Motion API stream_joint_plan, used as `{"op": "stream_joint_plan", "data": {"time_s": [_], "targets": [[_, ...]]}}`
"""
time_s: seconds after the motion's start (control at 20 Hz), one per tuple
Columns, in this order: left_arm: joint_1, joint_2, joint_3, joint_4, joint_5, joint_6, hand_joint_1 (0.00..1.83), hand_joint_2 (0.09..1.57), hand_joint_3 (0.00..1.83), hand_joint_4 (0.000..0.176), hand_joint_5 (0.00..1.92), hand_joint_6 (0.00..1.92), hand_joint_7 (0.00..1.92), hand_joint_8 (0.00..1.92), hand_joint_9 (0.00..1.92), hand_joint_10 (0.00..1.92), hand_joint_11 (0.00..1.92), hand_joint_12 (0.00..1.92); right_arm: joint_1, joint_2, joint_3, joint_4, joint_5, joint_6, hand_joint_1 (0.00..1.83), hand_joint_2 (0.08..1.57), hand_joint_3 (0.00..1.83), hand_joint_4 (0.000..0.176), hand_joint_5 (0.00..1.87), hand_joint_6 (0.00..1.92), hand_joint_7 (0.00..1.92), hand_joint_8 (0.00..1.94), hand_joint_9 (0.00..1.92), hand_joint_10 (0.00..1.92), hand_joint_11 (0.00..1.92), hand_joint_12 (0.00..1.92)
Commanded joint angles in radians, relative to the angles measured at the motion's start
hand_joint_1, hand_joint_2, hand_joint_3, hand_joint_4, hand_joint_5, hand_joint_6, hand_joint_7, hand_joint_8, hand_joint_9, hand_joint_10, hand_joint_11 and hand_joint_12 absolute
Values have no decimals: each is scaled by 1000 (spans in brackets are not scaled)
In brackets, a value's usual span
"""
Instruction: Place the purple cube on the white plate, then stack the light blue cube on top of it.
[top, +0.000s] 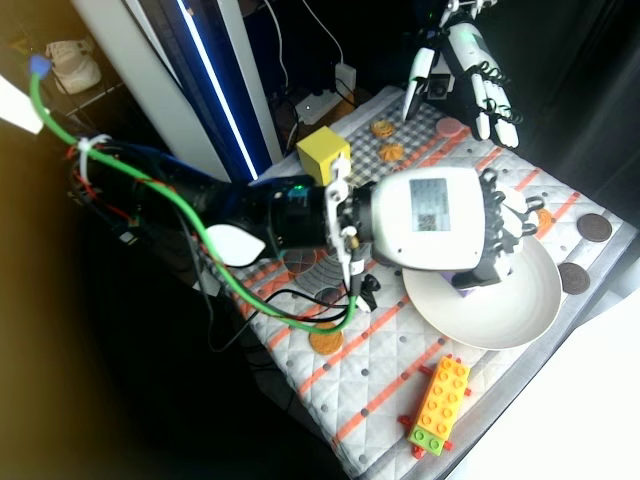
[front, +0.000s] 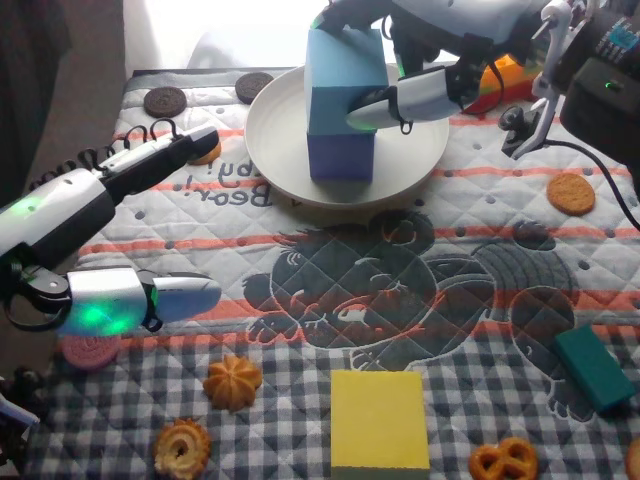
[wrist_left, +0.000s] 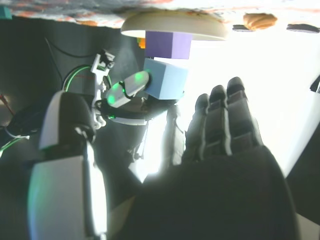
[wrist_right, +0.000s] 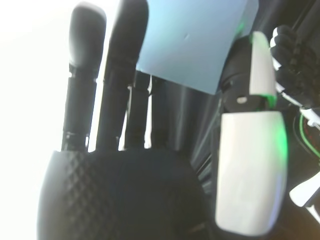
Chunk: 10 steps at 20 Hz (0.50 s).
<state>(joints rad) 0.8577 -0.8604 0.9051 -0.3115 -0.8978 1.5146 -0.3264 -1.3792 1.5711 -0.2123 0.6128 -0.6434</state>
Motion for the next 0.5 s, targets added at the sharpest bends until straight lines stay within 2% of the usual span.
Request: {"op": "stream_joint_plan", "data": {"time_s": [0.0, 0.1, 0.2, 0.25, 0.3, 0.4, 0.45], "targets": [[-7, -3, 4, 15, -111, -14, 798, 1001, 2, 176, 71, 0, 0, 0, 0, 0, 0, 0, 17, 4, 8, 22, 104, 1, 1286, 1038, 0, 0, 1057, 738, 1277, 627, 1341, 598, 1122, 1195], [-7, -2, 3, 17, -113, -21, 791, 1003, 2, 176, 69, 0, 0, 0, 0, 0, 0, 0, 17, 3, 11, 22, 86, 0, 1276, 1041, 1, 0, 1043, 795, 1274, 601, 1338, 530, 1061, 1220], [-7, -3, 3, 17, -115, -25, 771, 999, 0, 176, 67, 0, 0, 0, 0, 0, 0, 0, 17, 1, 16, 22, 70, 0, 1292, 1035, 0, 0, 1058, 725, 1286, 629, 1372, 577, 1100, 1281], [-7, -3, 3, 17, -115, -27, 777, 994, 0, 176, 67, 0, 1, 0, 0, 0, 0, 0, 17, -1, 18, 22, 64, 0, 1288, 1042, 1, 0, 1041, 751, 1267, 659, 1340, 575, 1066, 1268], [-7, -3, 3, 17, -116, -30, 778, 993, 0, 176, 67, 0, 0, 0, 0, 0, 0, 0, 15, -3, 18, 21, 62, 0, 1264, 1073, 3, 0, 977, 866, 1183, 773, 1216, 497, 930, 1217], [-7, -3, 3, 17, -119, -37, 784, 997, 0, 176, 75, 4, 0, 0, 0, 0, 0, 0, 10, -4, 18, 21, 62, 0, 1251, 1118, 4, 0, 866, 990, 1082, 981, 1107, 401, 785, 1256], [-7, -3, 3, 17, -121, -38, 786, 1002, 2, 176, 84, 7, 0, 0, 0, 0, 0, 0, 9, -4, 16, 21, 62, 0, 1083, 1052, 0, 0, 701, 339, 803, 433, 917, 265, 612, 1218]]}}
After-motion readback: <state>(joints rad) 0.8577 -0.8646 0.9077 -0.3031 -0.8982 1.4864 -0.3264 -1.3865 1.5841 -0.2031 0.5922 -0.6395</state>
